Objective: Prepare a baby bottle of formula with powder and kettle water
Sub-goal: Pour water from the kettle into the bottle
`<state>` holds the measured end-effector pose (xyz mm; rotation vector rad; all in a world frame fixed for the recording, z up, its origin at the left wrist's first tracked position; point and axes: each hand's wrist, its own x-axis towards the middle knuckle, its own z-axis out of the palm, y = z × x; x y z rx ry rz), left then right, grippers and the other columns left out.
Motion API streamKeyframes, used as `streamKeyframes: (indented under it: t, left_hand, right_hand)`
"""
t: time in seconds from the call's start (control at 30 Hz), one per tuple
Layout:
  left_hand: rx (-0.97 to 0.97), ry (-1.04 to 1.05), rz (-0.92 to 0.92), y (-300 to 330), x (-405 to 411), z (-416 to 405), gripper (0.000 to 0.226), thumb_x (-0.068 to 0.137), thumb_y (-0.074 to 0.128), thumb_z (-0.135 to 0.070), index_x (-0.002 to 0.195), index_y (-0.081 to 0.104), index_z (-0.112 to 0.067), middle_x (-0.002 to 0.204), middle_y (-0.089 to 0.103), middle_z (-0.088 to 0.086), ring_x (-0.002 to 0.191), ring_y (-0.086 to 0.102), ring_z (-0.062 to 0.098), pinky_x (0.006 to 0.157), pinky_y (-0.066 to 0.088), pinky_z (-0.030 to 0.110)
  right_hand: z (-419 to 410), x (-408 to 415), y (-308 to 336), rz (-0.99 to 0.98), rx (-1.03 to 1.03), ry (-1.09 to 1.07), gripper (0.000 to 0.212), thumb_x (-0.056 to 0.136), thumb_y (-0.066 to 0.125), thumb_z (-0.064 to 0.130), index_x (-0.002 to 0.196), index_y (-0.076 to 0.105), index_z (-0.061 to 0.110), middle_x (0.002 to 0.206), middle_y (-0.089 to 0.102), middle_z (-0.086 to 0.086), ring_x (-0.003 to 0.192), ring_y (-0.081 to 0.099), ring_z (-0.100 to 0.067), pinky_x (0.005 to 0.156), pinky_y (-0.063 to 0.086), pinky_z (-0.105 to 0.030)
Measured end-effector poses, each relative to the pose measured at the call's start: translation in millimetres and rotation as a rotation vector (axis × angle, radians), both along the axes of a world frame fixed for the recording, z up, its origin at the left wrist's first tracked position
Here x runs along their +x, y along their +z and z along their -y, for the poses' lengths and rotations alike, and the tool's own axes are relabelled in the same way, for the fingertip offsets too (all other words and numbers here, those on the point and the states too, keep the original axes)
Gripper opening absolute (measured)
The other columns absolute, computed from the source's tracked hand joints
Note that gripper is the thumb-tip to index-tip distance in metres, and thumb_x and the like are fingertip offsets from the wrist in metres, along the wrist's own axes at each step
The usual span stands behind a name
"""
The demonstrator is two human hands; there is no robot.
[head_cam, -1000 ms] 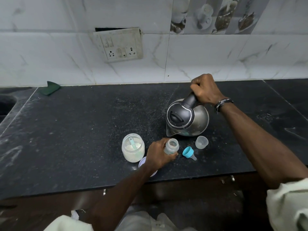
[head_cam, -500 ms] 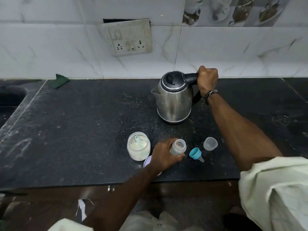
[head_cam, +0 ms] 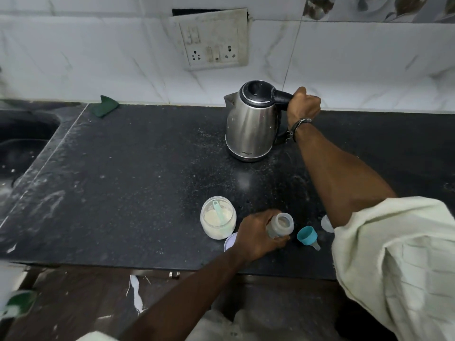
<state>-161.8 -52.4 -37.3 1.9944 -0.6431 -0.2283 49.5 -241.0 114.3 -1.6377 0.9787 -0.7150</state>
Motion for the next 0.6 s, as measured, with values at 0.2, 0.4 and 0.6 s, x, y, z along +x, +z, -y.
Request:
streamKeyframes:
  t: [0.2,0.4,0.6]
  left_hand:
    - [-0.004,0.002,0.003,-0.3,0.4,0.8,0.052,0.071,0.084,-0.045,0.117,0.065,-0.031,0.109,0.073,-0.009,0.097,0.07,0.011,0.083,0.055,0.037]
    - [0.014,-0.001,0.016,-2.8,1.5,1.1,0.051,0.072,0.082,-0.046,0.118,0.065,-0.031,0.11,0.073,-0.009,0.099,0.07,0.012,0.085,0.055,0.038]
    - [0.007,-0.005,0.025,-3.4,1.6,0.7,0.052,0.073,0.084,-0.043,0.12,0.066,-0.029,0.111,0.073,-0.008,0.101,0.069,0.012,0.086,0.055,0.038]
  right_hand:
    - [-2.9,16.5,-9.6,-0.049,0.006,0.015,0.045,0.087,0.052,0.02,0.047,0.037,0.009,0.049,0.037,-0.001,0.046,0.032,-0.017,0.044,0.027,-0.029]
    - [1.1,25.8,-15.1,-0.071,0.007,0.047,0.043,0.089,0.051,0.021,0.049,0.037,0.01,0.051,0.038,0.0,0.047,0.033,-0.017,0.046,0.028,-0.029]
    - [1.0,30.3,-13.5,-0.089,-0.024,0.12,0.044,0.088,0.051,0.024,0.049,0.037,0.011,0.051,0.04,0.001,0.051,0.037,-0.02,0.057,0.032,-0.031]
